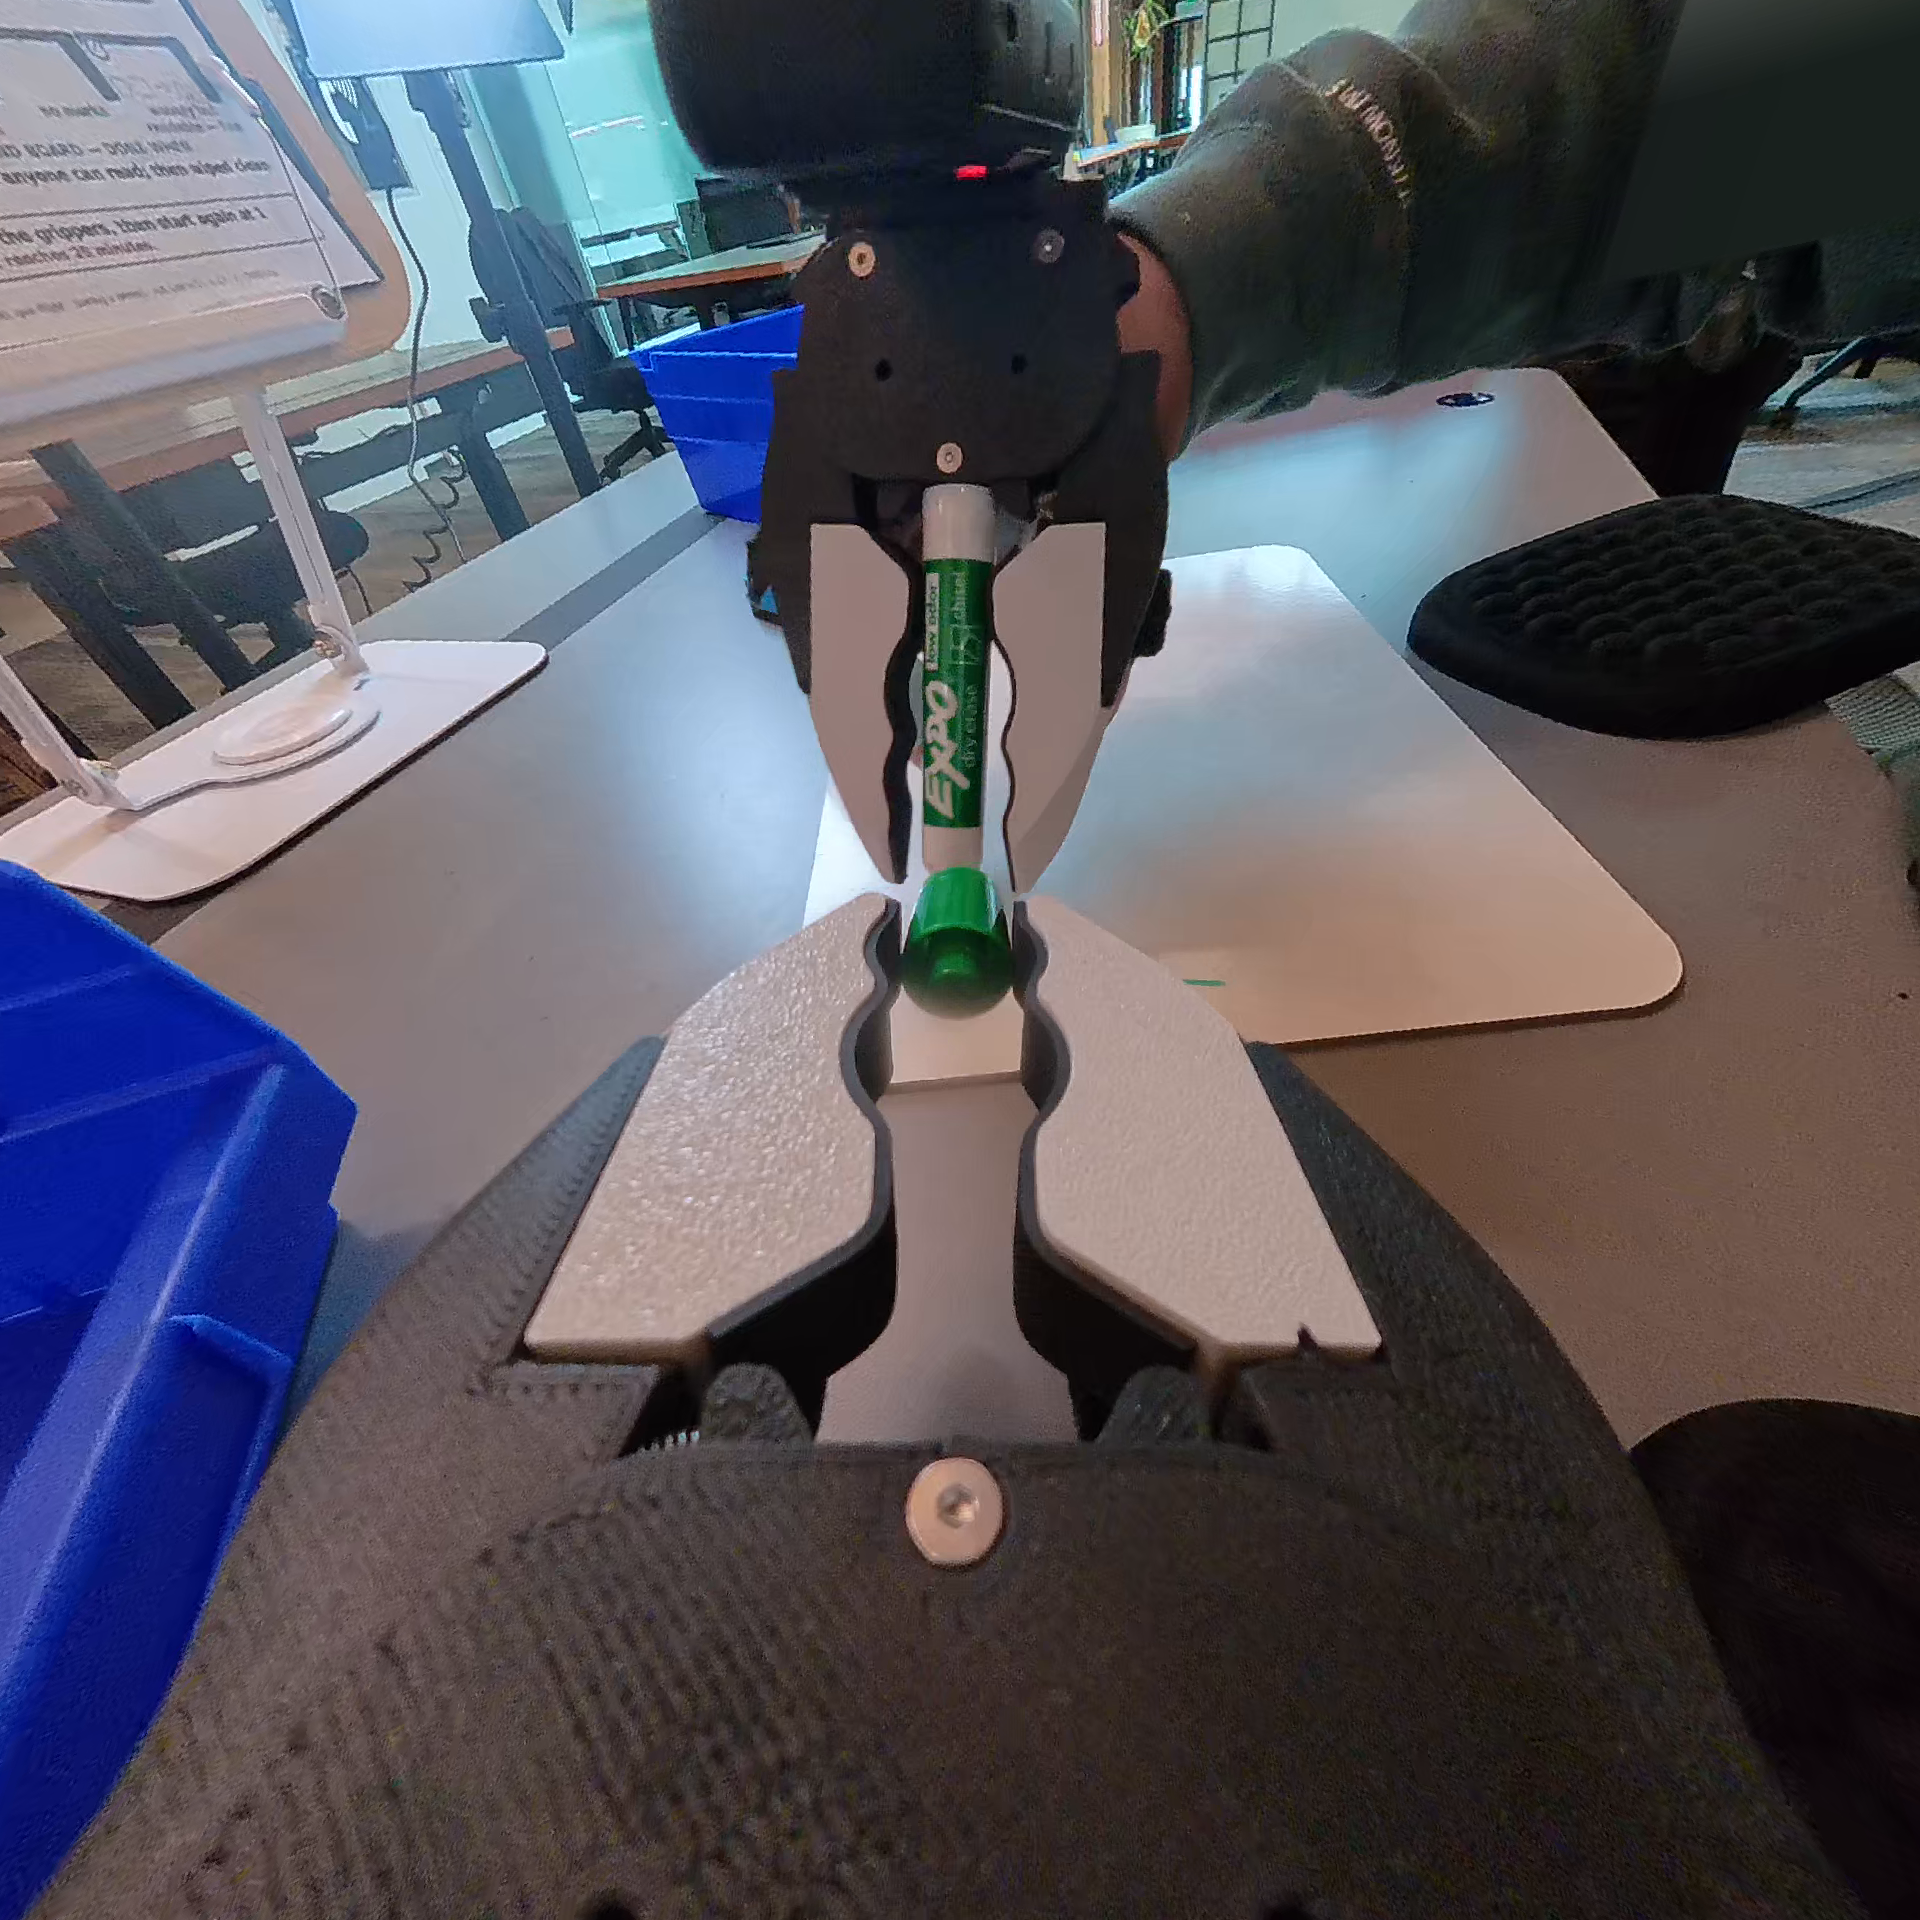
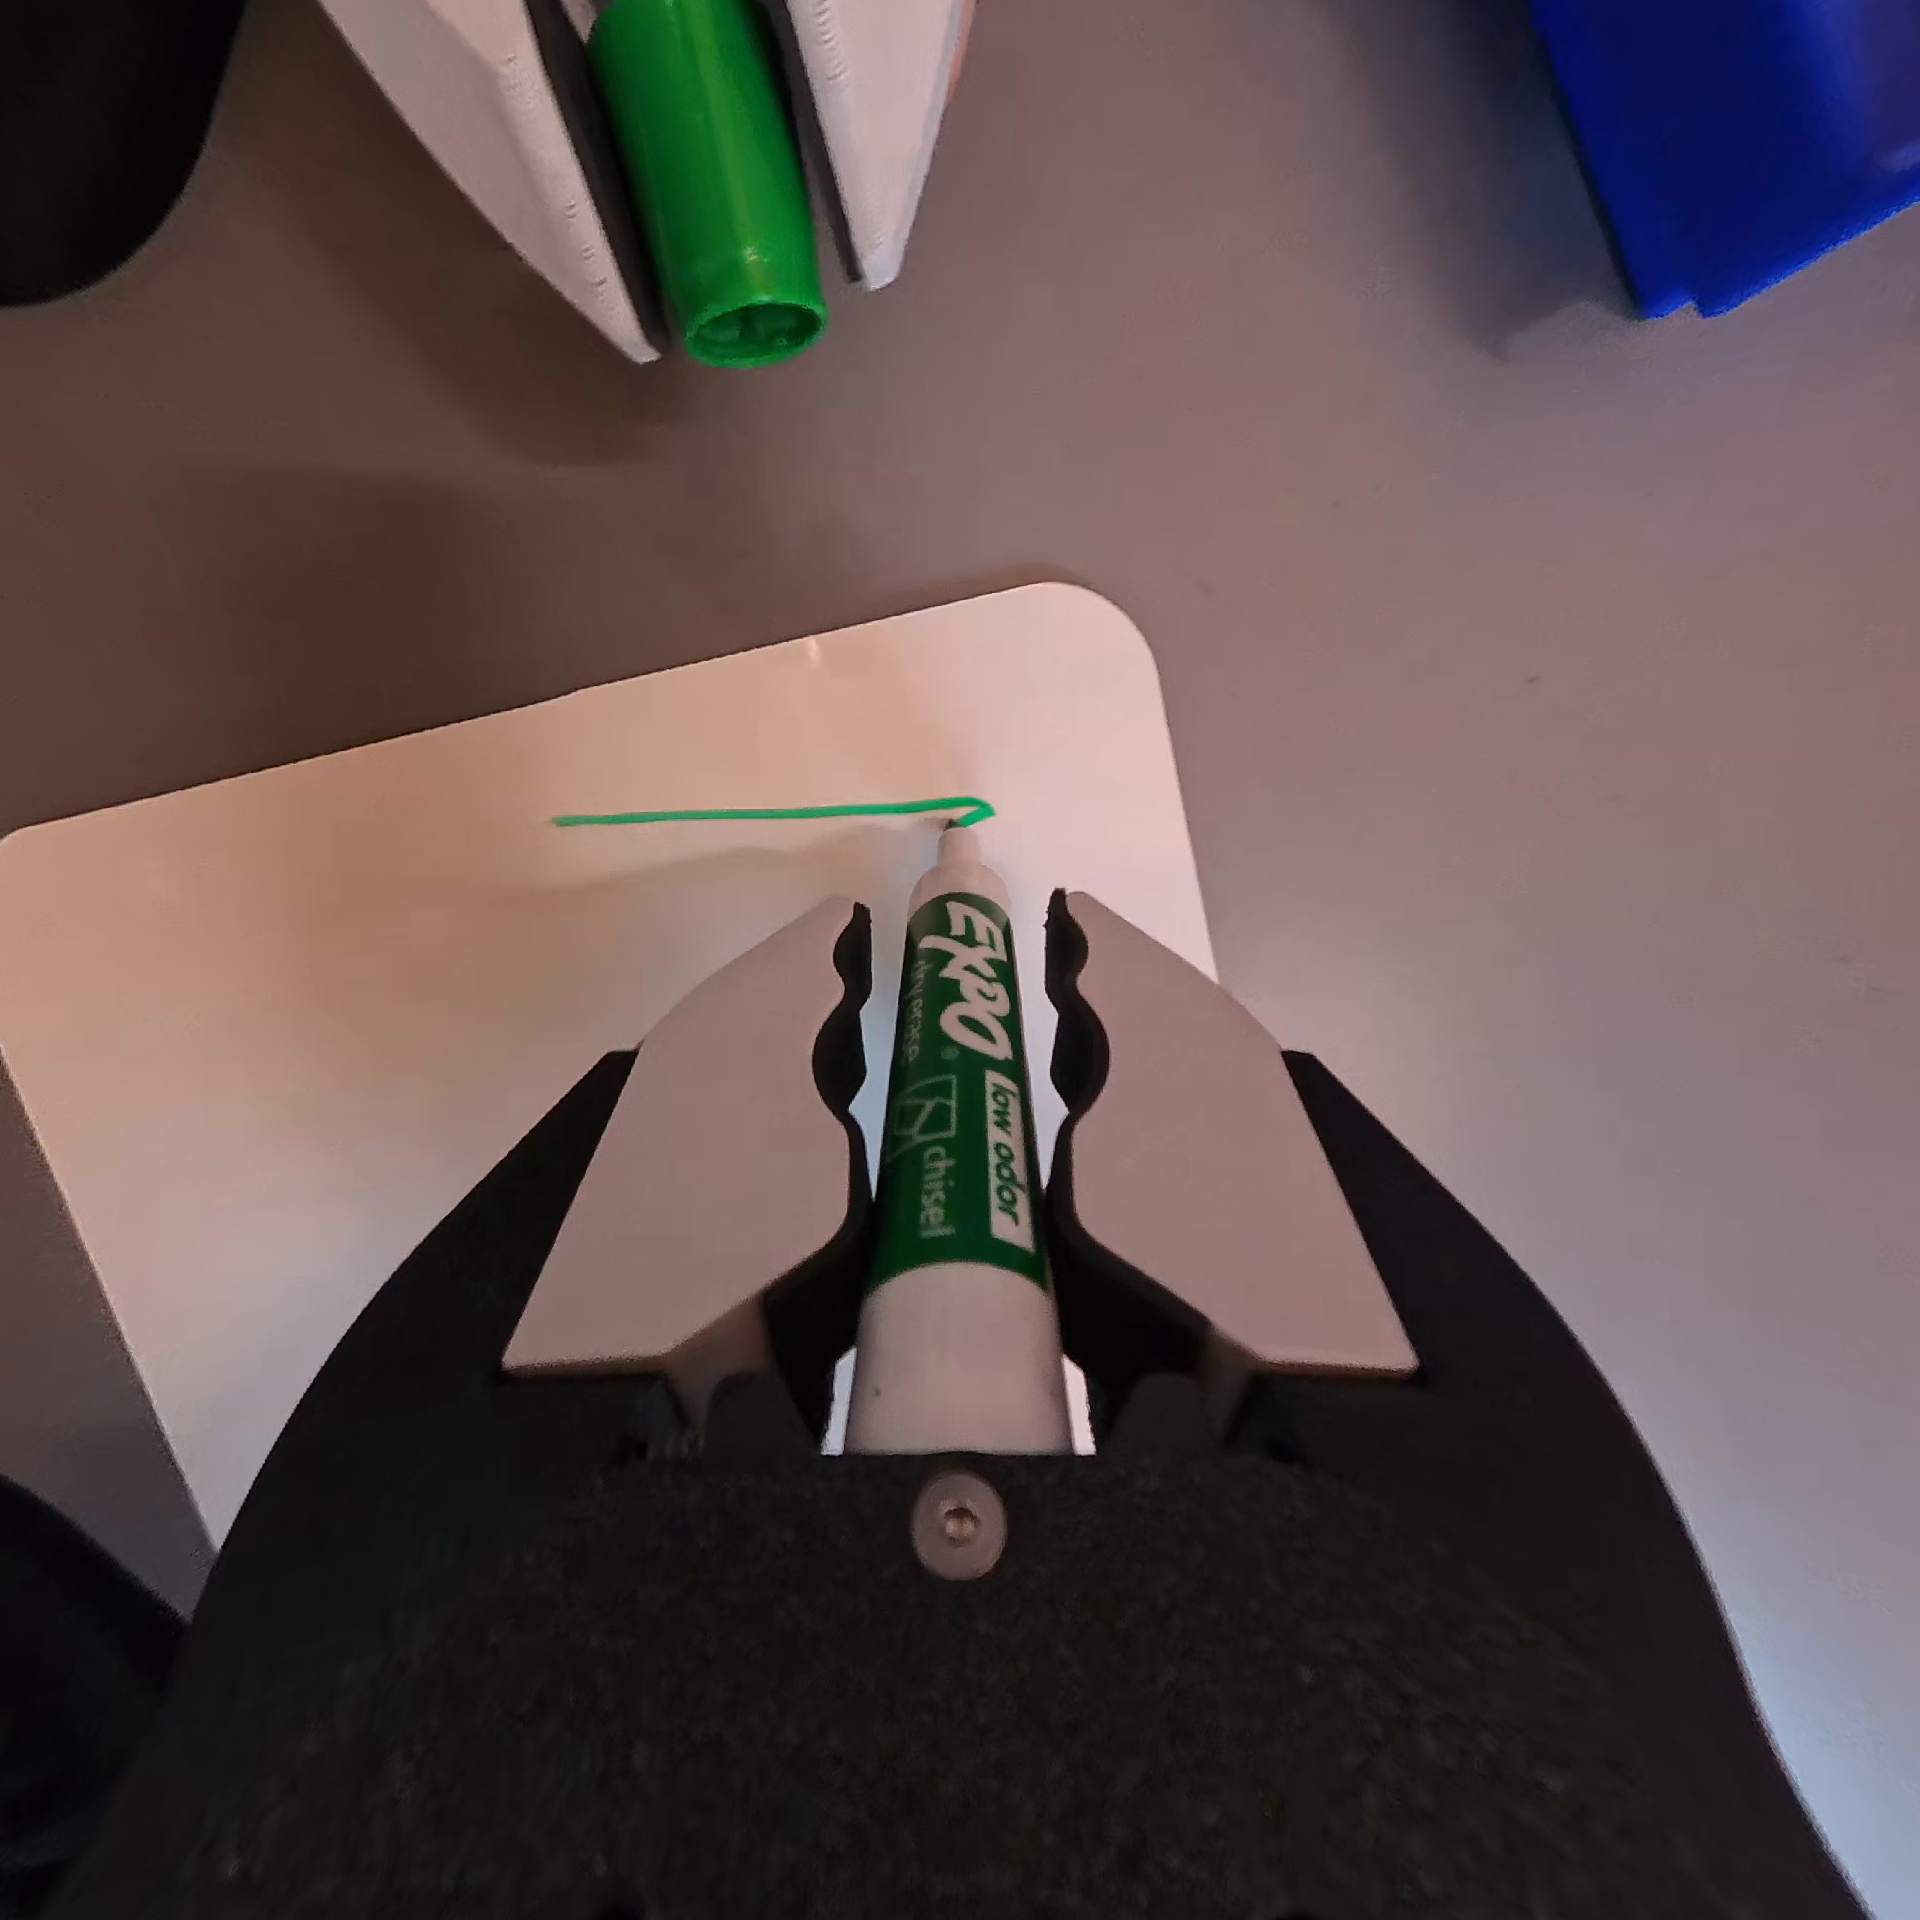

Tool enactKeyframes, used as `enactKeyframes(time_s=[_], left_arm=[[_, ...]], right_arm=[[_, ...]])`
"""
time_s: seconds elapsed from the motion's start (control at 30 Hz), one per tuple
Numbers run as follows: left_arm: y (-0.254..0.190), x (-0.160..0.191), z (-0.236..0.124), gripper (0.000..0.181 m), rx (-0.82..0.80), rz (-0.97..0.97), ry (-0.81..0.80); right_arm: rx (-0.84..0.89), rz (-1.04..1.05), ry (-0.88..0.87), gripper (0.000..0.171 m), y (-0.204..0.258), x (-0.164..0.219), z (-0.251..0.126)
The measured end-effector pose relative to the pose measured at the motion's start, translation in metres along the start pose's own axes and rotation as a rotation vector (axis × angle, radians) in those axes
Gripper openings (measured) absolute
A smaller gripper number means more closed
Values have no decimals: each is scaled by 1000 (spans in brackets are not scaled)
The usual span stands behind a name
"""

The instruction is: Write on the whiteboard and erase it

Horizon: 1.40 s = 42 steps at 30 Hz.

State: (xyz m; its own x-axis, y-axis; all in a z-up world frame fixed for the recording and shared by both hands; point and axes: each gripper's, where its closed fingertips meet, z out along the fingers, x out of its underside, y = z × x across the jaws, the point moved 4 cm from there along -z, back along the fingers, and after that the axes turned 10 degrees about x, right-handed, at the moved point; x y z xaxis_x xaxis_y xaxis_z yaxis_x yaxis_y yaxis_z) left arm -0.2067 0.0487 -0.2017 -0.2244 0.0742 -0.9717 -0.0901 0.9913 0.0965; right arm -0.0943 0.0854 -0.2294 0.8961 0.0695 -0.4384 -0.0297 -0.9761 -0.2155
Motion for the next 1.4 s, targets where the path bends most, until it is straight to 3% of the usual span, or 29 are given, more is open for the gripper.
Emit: enactKeyframes(time_s=[0.6,1.13,1.4], left_arm=[[-1,0,1,20,1,4,5],[-2,-1,1,20,10,10,5],[-3,-1,2,20,20,9,4]], right_arm=[[-19,-11,100,33,49,35,-33],[-35,8,-35,34,39,-5,-12],[-26,-15,15,33,37,3,-11]])
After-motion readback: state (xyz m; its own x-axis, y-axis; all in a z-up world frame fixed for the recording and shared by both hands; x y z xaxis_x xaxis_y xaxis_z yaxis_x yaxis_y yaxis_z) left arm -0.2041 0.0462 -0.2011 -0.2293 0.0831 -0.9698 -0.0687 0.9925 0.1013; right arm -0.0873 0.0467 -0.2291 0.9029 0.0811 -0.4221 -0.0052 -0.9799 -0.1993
